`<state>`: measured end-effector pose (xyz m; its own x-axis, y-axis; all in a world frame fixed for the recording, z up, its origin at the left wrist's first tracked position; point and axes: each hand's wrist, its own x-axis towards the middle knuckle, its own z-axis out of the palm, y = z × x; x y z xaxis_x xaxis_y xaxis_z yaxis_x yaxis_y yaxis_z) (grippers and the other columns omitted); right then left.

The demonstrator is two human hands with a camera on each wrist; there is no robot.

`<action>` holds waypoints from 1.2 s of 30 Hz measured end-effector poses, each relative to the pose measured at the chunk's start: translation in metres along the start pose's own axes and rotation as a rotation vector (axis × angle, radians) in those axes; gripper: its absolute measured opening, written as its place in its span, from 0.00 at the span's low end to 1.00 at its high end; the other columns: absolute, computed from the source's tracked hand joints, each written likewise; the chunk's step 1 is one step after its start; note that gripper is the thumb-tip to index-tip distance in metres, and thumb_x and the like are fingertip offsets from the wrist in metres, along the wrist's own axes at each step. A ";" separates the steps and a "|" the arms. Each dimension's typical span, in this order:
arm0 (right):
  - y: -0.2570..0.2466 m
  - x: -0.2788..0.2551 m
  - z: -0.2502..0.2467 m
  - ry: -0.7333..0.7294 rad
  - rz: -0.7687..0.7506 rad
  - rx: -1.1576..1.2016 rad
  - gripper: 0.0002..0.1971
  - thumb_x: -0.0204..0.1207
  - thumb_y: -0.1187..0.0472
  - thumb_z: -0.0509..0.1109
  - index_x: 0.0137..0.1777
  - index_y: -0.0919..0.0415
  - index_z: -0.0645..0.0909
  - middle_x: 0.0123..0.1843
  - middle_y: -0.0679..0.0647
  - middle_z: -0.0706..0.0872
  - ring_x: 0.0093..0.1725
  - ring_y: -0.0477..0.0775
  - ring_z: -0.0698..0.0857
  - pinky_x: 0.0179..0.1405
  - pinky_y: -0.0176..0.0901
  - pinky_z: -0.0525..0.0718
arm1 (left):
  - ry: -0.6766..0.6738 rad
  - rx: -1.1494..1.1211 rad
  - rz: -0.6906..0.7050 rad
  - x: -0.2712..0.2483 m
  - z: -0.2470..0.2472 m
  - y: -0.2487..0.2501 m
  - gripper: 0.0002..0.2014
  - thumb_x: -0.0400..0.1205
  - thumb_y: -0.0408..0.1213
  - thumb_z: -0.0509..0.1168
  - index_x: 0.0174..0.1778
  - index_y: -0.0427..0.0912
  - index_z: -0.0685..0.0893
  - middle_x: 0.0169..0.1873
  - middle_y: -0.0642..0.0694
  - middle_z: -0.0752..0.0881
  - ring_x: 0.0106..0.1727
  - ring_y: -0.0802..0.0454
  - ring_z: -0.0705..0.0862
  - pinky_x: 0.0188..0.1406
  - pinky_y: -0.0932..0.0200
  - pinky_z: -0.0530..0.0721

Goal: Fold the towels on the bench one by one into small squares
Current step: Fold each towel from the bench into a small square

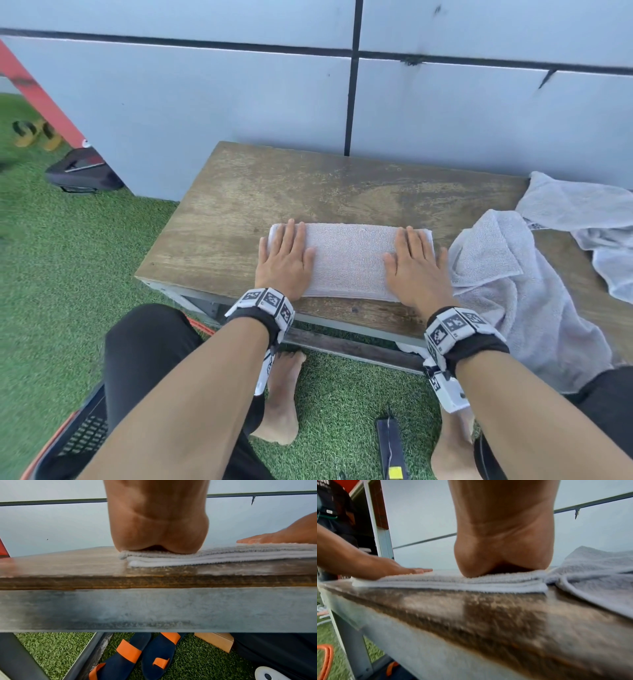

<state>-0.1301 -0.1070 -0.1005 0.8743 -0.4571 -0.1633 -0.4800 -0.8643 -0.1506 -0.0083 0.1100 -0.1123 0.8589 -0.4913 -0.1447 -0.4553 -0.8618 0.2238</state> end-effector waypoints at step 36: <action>-0.004 -0.097 0.004 -0.201 -0.170 0.099 0.51 0.74 0.58 0.73 0.87 0.37 0.43 0.90 0.53 0.38 0.89 0.60 0.45 0.84 0.58 0.61 | -0.235 -0.187 -0.027 -0.103 -0.022 0.028 0.51 0.73 0.11 0.58 0.82 0.65 0.54 0.70 0.32 0.58 0.43 0.40 0.82 0.46 0.52 0.86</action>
<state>-0.2133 -0.0580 -0.0881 0.9156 -0.2480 -0.3166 -0.3412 -0.8957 -0.2852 -0.1044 0.1397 -0.0705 0.7824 -0.5030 -0.3673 -0.3633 -0.8476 0.3869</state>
